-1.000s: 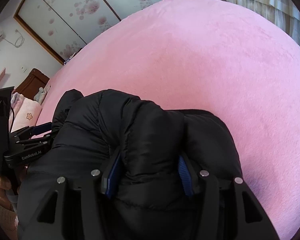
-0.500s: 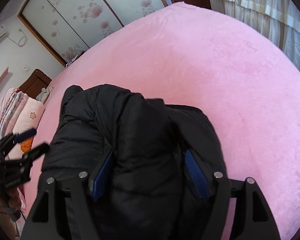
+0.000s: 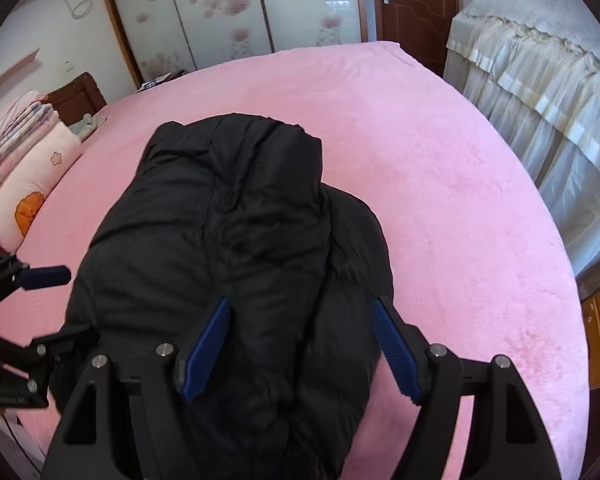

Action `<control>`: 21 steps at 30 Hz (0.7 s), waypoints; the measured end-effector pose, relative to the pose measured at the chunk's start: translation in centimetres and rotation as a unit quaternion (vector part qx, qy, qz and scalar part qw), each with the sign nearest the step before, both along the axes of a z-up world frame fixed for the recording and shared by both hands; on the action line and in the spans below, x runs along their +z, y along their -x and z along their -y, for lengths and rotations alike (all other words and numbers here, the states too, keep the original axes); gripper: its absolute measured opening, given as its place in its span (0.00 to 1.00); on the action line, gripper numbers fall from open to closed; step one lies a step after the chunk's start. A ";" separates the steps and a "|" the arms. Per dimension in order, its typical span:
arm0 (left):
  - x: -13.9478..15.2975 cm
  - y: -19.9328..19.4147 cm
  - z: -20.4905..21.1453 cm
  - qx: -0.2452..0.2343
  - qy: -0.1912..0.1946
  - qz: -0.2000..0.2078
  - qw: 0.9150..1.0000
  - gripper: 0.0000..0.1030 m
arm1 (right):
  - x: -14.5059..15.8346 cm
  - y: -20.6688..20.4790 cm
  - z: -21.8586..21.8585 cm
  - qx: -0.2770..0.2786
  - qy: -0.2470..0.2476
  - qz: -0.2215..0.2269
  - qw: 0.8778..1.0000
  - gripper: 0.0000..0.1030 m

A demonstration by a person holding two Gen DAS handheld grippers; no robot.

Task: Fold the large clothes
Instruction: 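Open both tools and withdraw above the black jacket bundle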

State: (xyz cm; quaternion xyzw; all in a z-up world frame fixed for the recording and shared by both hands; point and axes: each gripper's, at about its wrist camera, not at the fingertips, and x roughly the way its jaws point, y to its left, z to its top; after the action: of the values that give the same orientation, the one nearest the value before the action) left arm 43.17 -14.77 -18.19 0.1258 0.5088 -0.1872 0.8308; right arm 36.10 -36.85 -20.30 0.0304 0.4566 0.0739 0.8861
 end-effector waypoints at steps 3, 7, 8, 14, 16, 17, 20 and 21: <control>0.9 0.0 -0.1 0.010 0.008 0.006 1.000 0.68 | 1.3 1.1 -0.1 0.007 -0.001 0.012 1.000 0.75; 2.1 1.3 0.0 0.020 0.011 0.025 0.999 0.72 | 2.9 2.4 -0.2 0.017 -0.002 0.032 0.999 0.78; 2.4 1.5 -0.1 0.022 0.014 0.028 0.999 0.77 | 3.4 2.9 -0.4 0.020 -0.005 0.036 0.999 0.79; 4.8 3.2 -0.7 0.031 0.033 0.052 0.998 0.96 | 5.9 4.9 -1.2 0.032 -0.018 0.056 0.998 0.89; 5.8 3.8 -1.1 0.035 0.041 0.064 0.996 0.99 | 6.7 5.5 -1.5 0.035 -0.013 0.064 0.997 0.91; 6.0 3.9 -1.2 0.038 0.044 0.066 0.996 0.99 | 7.1 5.8 -1.6 0.036 -0.014 0.065 0.997 0.92; 6.9 4.3 -2.1 0.052 0.061 0.066 0.995 0.99 | 8.2 6.4 -1.7 0.038 -0.022 0.067 0.997 0.93; 7.2 4.4 -2.5 0.060 0.071 0.063 0.994 0.99 | 8.7 6.7 -1.7 0.038 -0.024 0.068 0.997 0.93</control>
State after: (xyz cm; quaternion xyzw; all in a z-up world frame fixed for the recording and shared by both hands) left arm 38.73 -12.29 -10.95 0.0474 0.4472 -0.1641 0.8780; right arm 29.45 -35.10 -11.63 0.0293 0.3942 0.1204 0.9106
